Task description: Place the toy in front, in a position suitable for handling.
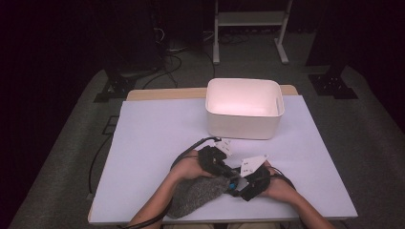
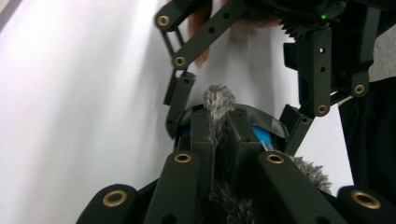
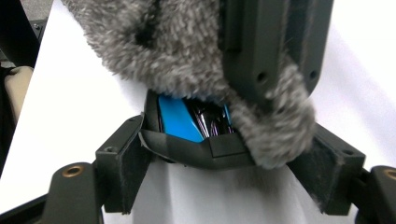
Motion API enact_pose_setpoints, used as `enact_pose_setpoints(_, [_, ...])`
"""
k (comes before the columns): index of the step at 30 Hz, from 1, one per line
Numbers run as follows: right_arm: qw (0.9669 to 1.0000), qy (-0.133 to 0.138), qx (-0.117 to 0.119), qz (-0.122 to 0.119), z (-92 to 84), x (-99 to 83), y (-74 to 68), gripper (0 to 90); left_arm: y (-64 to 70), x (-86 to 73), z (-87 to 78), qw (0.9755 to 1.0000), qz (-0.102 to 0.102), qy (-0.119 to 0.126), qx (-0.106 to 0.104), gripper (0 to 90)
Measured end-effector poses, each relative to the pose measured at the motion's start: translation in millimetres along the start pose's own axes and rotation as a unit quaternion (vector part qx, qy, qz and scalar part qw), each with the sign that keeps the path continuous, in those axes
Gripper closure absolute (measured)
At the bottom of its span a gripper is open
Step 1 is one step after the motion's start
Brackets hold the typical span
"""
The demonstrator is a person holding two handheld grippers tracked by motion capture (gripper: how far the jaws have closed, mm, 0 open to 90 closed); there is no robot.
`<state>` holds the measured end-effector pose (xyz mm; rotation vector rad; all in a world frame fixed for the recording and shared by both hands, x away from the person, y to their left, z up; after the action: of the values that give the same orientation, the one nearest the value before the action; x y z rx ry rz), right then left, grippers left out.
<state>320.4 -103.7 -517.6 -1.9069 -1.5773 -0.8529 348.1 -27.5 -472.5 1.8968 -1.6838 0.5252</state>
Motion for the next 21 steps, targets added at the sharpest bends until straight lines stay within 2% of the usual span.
enact_pose_setpoints(7, [1.0000,0.000,0.001,-0.001,0.4,0.1,0.6,23.9,-11.7,-6.5,-10.6,0.9997,-0.013,-0.005,0.020,83.1])
enact_pose_setpoints(9, [1.0000,0.000,0.001,-0.001,0.4,0.1,0.5,23.9,-11.8,-6.5,-10.2,0.9997,-0.015,-0.003,0.018,83.0])
enact_pose_setpoints(16, [1.0000,0.000,0.002,0.003,0.5,0.2,0.0,23.9,2.0,3.3,1.3,0.9999,-0.002,0.006,-0.014,83.0])
enact_pose_setpoints(18, [1.0000,0.000,0.002,0.003,0.5,0.2,0.0,24.0,7.7,5.9,3.4,0.9996,0.009,0.005,-0.028,83.0])
enact_pose_setpoints(21, [1.0000,0.001,0.004,0.006,0.6,0.5,-1.1,24.0,15.7,6.6,5.0,0.9992,0.019,0.000,-0.034,83.0])
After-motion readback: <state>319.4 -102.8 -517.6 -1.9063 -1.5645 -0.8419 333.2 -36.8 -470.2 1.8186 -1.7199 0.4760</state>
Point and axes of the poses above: each handheld gripper's, and its own axes: z roughly forward along the jaws, x roughly out of its top, y roughly to its right, the point moved 8 cm from there along z, roughly forward along the jaws, and after that the axes turned 1 degree about x, right-handed, at the moved point
